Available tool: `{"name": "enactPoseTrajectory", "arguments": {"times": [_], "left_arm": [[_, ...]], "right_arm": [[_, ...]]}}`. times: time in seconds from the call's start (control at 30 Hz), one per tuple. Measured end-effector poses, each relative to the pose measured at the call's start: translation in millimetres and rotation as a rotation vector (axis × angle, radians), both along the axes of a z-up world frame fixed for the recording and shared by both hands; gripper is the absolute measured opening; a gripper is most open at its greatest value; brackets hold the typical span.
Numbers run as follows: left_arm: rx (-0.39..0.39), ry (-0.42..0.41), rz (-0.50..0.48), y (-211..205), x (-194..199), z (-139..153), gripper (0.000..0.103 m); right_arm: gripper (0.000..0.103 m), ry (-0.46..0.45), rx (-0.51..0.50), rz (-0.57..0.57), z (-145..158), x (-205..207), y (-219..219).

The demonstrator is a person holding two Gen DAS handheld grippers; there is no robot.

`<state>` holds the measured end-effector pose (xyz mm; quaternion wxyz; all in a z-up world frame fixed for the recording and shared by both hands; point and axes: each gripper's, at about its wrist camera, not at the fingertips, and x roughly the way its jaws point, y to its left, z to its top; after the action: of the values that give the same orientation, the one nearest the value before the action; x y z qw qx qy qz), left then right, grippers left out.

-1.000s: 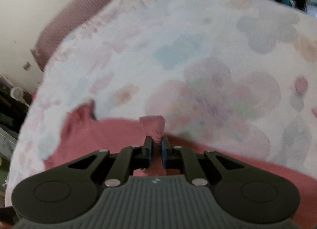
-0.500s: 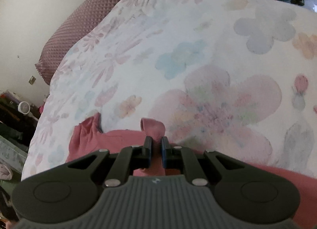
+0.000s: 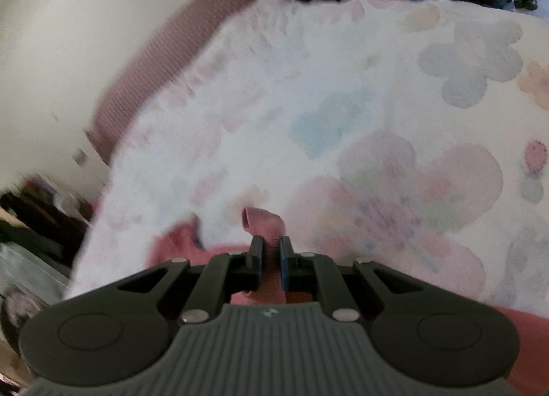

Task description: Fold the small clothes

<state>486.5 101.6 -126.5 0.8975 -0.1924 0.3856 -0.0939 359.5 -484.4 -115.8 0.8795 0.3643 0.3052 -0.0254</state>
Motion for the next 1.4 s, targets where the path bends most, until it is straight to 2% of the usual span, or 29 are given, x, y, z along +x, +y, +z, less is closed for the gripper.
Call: {"name": "enactPoseTrajectory", "arguments": {"times": [0.07,0.13,0.17,0.23,0.3,0.37,0.4,0.43,0.5,0.57,0.67,0.73,0.77,0.87,0.93,1.03,1.07,1.1,1.13,1.27,1.33,1.4], "left_arm": [[0.039,0.029,-0.025,0.9,5.4,-1.3,0.000],[0.029,0.053,-0.051,-0.8,7.5,-5.3,0.001],[0.020,0.061,-0.052,-2.6,7.1,-6.8,0.006],[0.020,0.046,-0.042,-8.4,3.8,-9.6,0.048],[0.035,0.043,-0.048,-18.4,5.1,-15.1,0.056],[0.043,0.083,-0.066,-28.8,9.4,-23.4,0.055],[0.045,0.101,-0.070,-31.3,10.8,-27.7,0.035],[0.060,0.119,-0.055,-32.9,12.0,-31.0,0.006],[0.057,0.127,-0.025,-27.8,12.2,-32.1,0.001],[0.064,0.060,-0.017,-22.0,4.8,-20.6,0.001],[0.077,-0.022,-0.014,-11.5,-3.4,-1.2,0.001],[0.133,-0.002,-0.005,-9.9,2.5,-3.0,0.001],[0.150,0.018,-0.006,-10.2,6.1,-6.9,0.001],[0.150,0.068,-0.003,-12.6,10.8,-19.2,0.005],[0.147,0.065,0.021,-14.2,5.4,-18.9,0.031],[0.142,0.058,-0.019,-10.9,-9.4,-12.8,0.033],[0.133,0.065,-0.052,-7.8,-16.2,-11.1,0.033],[0.126,0.082,-0.085,-5.0,-21.5,-10.6,0.033],[0.123,0.093,-0.110,-3.1,-27.5,-10.2,0.033],[0.113,0.131,-0.159,8.5,-58.3,-9.4,0.033],[0.079,0.151,-0.171,14.3,-72.0,-10.9,0.034],[0.066,0.152,-0.179,16.6,-85.3,-13.3,0.041]], "right_arm": [[0.004,0.029,-0.004,-0.018,-5.9,2.3,-3.4],[0.004,0.091,-0.032,-0.027,-19.5,8.6,-2.8],[0.004,0.111,-0.024,-0.026,-26.2,9.9,-2.0],[0.004,0.120,-0.016,-0.023,-33.4,8.1,1.4],[0.004,0.117,-0.018,-0.021,-34.8,5.8,4.4],[0.005,0.115,-0.009,-0.018,-35.5,5.0,4.6],[0.005,0.111,-0.008,-0.014,-35.5,3.5,4.3],[0.005,0.108,-0.010,-0.008,-34.7,3.8,5.1],[0.005,0.105,-0.022,0.002,-32.2,4.1,6.6],[0.005,0.089,-0.017,0.005,-28.2,2.7,5.1],[0.004,-0.015,0.033,-0.011,-17.0,-6.1,-0.6],[0.003,-0.022,0.049,-0.030,-16.5,-6.0,-5.3],[0.000,0.013,0.033,-0.036,-20.1,-1.6,-5.5],[0.000,0.080,0.021,-0.017,-37.8,11.5,0.1],[0.000,0.102,0.004,-0.014,-44.8,16.0,2.6],[0.008,0.107,-0.007,-0.020,-45.6,16.3,5.1],[0.019,0.106,0.002,-0.023,-46.4,15.1,4.1],[0.033,0.110,0.010,-0.026,-46.7,14.1,3.5],[0.037,0.115,0.011,-0.029,-45.9,14.4,4.8],[0.037,0.182,0.000,-0.038,-51.8,7.5,13.1],[0.037,0.189,0.037,-0.044,-59.1,-0.4,15.6],[0.037,0.194,0.094,-0.058,-68.9,-6.9,16.4]]}}
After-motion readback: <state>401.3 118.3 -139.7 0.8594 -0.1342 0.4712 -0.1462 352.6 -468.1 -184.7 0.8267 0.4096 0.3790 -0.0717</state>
